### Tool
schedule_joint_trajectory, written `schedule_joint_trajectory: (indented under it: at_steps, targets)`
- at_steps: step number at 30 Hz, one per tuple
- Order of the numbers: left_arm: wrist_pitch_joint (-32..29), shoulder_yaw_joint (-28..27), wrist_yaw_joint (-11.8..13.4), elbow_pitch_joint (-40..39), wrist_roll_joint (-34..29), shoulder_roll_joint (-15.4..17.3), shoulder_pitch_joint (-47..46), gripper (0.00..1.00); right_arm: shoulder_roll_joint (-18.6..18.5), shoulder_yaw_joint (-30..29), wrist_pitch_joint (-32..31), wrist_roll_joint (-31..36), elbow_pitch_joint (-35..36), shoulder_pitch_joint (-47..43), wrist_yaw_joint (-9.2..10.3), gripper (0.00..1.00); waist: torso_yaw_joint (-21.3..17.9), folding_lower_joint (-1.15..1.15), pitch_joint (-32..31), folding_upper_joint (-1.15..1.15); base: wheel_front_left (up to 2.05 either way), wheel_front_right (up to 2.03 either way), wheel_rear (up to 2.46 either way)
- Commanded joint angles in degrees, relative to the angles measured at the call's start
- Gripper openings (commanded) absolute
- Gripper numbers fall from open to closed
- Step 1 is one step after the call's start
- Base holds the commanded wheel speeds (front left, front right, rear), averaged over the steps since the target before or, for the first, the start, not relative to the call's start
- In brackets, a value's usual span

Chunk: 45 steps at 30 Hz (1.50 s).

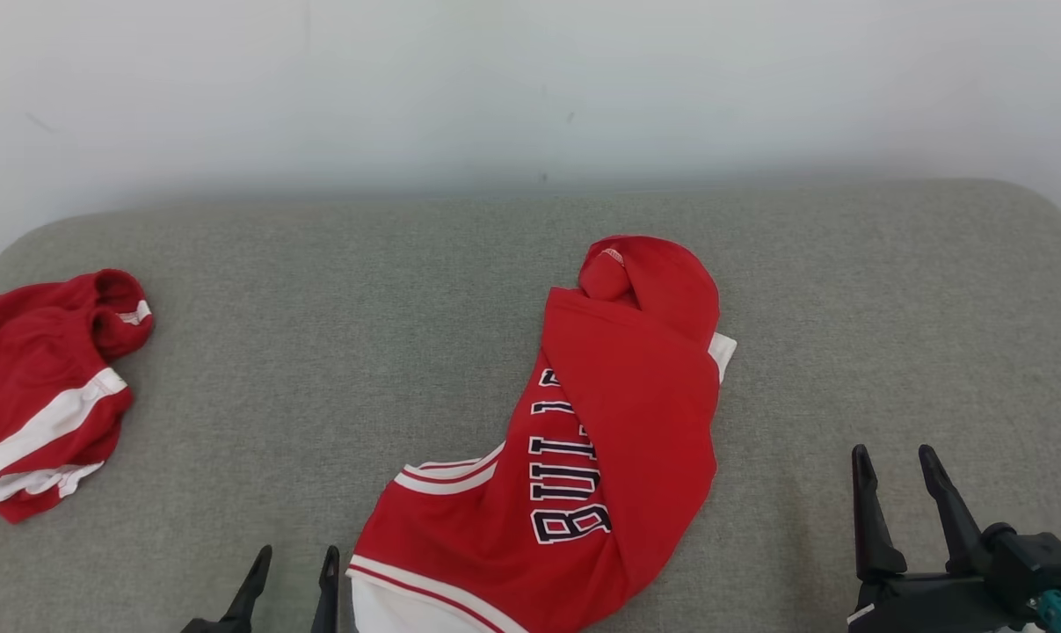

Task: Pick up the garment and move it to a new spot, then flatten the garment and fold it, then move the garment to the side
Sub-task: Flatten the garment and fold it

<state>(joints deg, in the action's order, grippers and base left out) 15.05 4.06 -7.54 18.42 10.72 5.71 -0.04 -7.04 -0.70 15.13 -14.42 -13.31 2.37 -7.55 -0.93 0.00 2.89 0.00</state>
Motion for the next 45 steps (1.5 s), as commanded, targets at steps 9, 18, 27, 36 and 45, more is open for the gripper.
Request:
schedule_joint_trajectory:
  at_steps: [9, 18, 27, 36, 45]
  targets:
    - [0.2, 4.5, 0.1, 8.3, 2.7, 2.1, -5.3, 1.00, 0.2, 1.2, 0.0, -0.2, -1.7, 1.0, 0.13, 1.00, -3.0, 0.00, 1.2, 0.00, 0.00, 0.00, 0.00]
    - [0.2, 9.5, 0.1, 13.4, 4.5, 4.9, -12.1, 1.00, -0.2, 1.8, 0.0, -0.8, -2.9, 2.4, 0.13, 1.00, -5.7, 0.00, 3.1, 0.00, 0.00, 0.00, 0.00]
    - [0.2, 13.8, 0.1, 19.8, 6.7, 6.5, -17.3, 1.00, 0.4, 1.8, 0.0, -0.2, -3.7, 3.2, 0.13, 1.00, -7.6, 0.00, 4.0, 0.00, 0.00, 0.00, 0.00]
    - [0.2, 16.2, 0.1, 25.8, 10.1, 7.7, -21.2, 0.00, 0.9, 0.8, 0.0, 0.3, -3.9, 3.0, 0.13, 1.00, -7.4, 0.00, 4.2, 0.00, 0.00, 0.00, 0.00]
    - [0.2, 5.6, 4.4, 19.4, 9.9, 9.2, -17.4, 0.00, 1.3, 0.2, 0.0, 0.6, -4.2, 3.1, 0.13, 1.00, -5.2, 0.00, 3.7, 0.00, 0.00, 0.00, 0.00]
